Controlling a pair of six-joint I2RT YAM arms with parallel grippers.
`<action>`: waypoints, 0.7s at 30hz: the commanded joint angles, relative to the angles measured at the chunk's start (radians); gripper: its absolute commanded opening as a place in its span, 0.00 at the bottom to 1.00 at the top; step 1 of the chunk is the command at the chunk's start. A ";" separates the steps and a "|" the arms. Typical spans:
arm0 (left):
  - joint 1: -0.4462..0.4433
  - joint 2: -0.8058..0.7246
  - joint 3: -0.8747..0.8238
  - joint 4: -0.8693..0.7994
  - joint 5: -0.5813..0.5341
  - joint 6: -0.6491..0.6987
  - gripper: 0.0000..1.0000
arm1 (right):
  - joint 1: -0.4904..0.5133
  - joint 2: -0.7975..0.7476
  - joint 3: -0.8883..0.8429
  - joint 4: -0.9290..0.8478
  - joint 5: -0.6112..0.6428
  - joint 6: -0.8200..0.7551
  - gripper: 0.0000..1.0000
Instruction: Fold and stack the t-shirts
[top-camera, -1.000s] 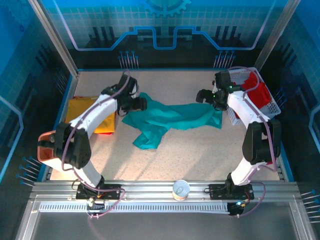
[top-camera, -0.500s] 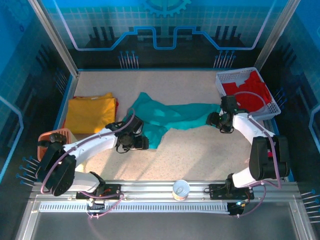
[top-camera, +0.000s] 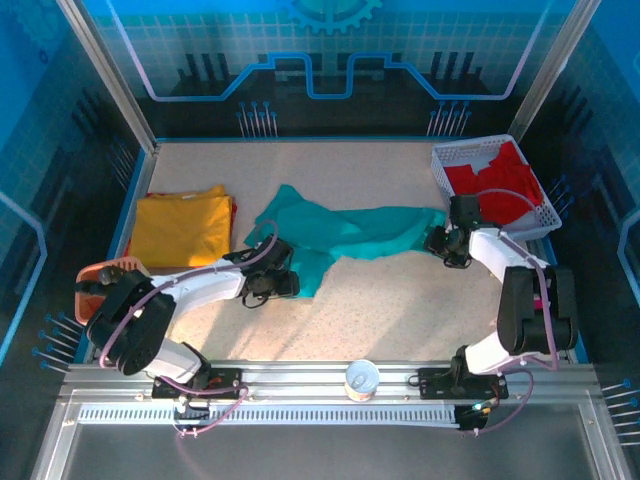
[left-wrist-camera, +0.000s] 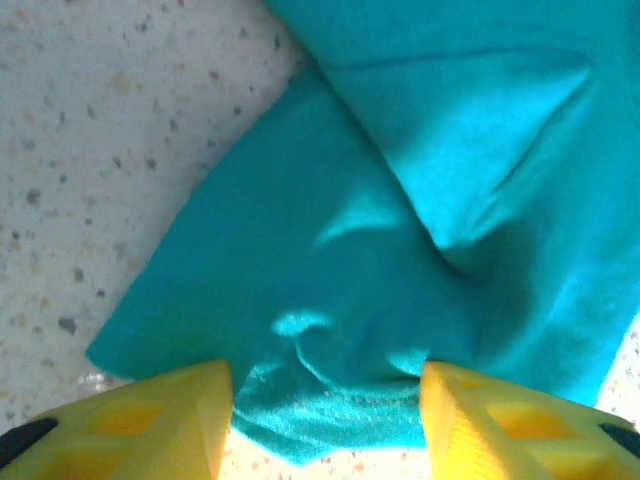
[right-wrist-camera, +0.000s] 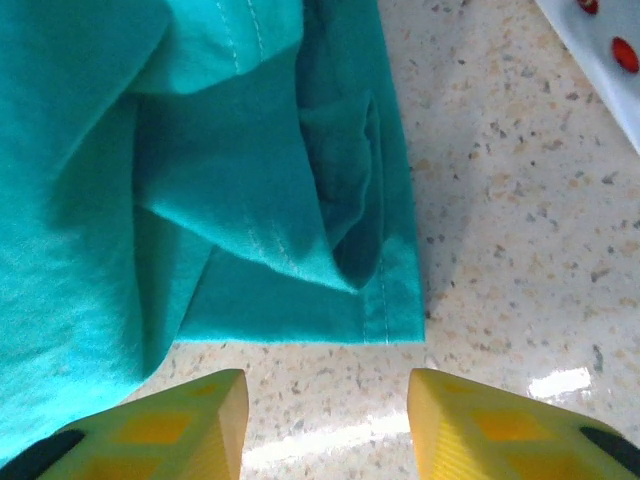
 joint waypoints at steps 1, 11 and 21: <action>0.014 0.048 0.029 0.046 -0.043 0.011 0.47 | -0.007 0.056 0.055 0.036 0.009 0.003 0.45; 0.067 0.108 0.063 0.054 -0.013 0.054 0.17 | 0.017 0.172 0.152 0.037 0.072 -0.048 0.29; 0.151 0.024 0.196 -0.115 0.018 0.148 0.02 | 0.021 0.145 0.187 0.013 0.025 -0.049 0.00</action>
